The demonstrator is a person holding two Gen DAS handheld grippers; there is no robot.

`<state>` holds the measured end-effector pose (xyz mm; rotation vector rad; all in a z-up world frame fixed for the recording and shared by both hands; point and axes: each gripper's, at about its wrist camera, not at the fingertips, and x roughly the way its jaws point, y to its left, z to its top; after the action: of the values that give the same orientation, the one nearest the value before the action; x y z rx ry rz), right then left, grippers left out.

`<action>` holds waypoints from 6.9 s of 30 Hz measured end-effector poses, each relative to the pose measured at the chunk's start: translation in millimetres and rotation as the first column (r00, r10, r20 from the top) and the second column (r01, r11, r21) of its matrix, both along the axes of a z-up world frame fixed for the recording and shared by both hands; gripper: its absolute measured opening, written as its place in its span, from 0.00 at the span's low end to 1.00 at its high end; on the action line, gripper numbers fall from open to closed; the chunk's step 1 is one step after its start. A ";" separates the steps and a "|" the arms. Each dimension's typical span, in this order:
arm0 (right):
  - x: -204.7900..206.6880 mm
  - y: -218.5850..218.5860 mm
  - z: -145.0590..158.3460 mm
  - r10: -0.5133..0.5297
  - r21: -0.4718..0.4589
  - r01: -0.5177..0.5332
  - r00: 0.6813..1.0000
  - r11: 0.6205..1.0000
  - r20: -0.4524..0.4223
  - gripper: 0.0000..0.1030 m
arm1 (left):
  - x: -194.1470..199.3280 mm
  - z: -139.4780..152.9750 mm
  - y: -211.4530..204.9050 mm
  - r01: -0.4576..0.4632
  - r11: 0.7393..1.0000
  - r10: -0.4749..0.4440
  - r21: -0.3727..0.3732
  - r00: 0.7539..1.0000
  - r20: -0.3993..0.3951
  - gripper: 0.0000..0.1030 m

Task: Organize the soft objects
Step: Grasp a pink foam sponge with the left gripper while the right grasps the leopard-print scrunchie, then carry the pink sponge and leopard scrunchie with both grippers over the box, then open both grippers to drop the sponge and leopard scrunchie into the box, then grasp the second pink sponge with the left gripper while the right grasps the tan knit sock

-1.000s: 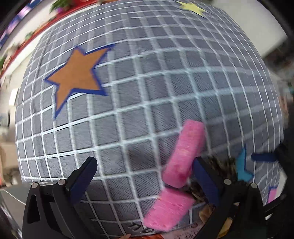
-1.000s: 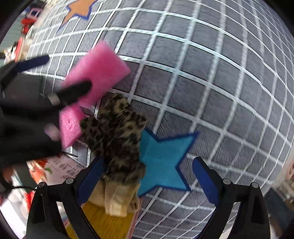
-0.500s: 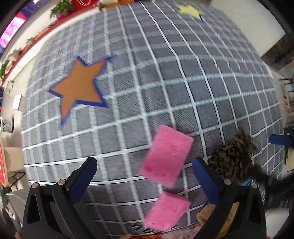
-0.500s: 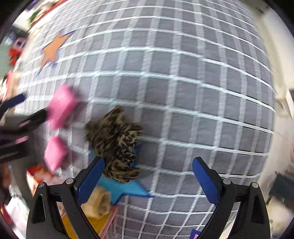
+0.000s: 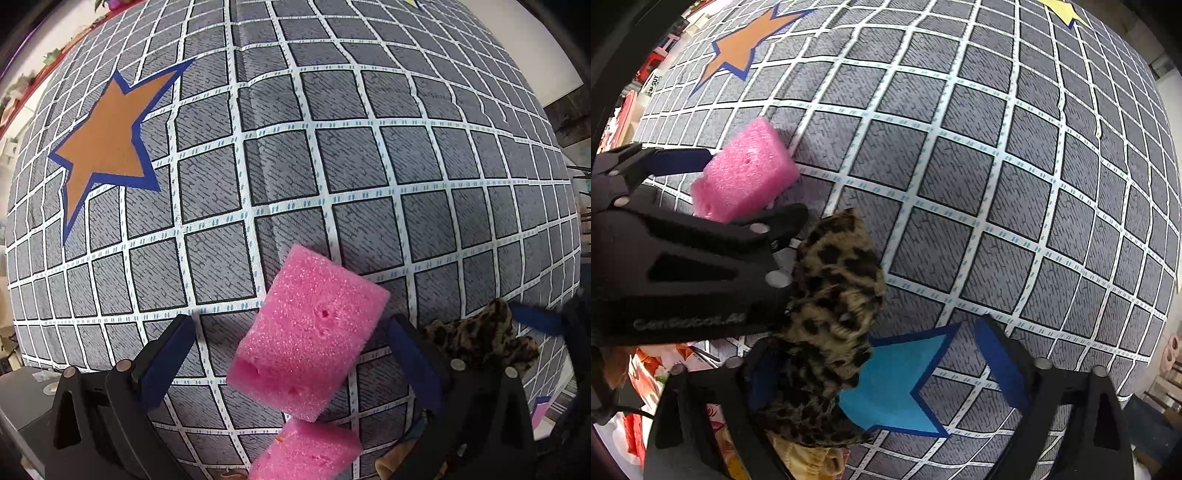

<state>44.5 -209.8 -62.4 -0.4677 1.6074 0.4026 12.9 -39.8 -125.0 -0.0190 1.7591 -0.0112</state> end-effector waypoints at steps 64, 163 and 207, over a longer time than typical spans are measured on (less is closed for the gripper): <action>-195.3 64.4 181.1 -0.216 0.204 0.188 0.969 0.961 0.123 0.21 | -212.4 244.0 94.2 -0.142 0.990 0.135 -0.006 0.925 0.354 0.55; -192.8 270.6 128.5 0.167 0.187 -0.169 0.986 0.968 0.029 0.21 | -252.1 194.9 211.2 -0.435 0.900 0.418 0.043 0.885 0.204 0.55; -19.4 7.9 66.8 -0.425 -0.040 0.439 0.838 0.898 -0.342 0.97 | -120.4 192.7 55.1 -0.017 1.000 0.019 -0.012 0.979 0.201 0.90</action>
<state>25.1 -202.0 4.4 0.0140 1.9794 0.1725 -107.5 15.3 67.8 -0.0398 1.5560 -0.0084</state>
